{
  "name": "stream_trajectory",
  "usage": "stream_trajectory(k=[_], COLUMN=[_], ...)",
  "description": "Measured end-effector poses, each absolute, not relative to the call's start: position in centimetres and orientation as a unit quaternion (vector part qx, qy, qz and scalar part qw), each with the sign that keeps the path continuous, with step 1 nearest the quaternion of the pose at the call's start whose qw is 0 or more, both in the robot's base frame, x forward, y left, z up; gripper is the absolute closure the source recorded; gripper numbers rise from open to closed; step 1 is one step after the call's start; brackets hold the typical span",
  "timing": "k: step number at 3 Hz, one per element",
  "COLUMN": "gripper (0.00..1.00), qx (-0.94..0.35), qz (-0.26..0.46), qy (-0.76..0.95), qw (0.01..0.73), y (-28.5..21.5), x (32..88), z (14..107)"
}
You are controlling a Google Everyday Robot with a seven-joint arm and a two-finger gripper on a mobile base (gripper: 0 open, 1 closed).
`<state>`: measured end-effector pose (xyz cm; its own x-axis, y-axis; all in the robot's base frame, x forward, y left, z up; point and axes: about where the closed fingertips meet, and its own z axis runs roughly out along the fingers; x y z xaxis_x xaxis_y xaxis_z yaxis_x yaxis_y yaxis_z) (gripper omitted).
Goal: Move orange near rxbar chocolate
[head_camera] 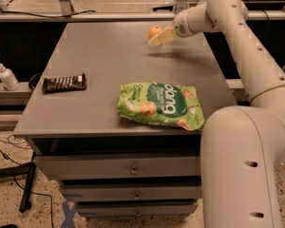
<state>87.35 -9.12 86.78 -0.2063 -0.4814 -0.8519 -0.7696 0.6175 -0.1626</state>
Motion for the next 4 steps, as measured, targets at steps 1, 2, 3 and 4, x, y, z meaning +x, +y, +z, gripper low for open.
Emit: stream_trajectory(k=[1, 2, 3, 4], gripper=[0.00, 0.01, 0.21, 0.44], qx=[-0.362, -0.332, -0.322, -0.318], qz=[0.176, 0.171, 0.158, 0.153], qy=[0.769, 0.778, 0.785, 0.786], qw=[0.497, 0.505, 0.506, 0.508], y=[-7.8, -7.2, -7.9, -8.3], x=[88.8, 90.0, 90.2, 89.9], z=[86.7, 85.7, 85.1, 85.2])
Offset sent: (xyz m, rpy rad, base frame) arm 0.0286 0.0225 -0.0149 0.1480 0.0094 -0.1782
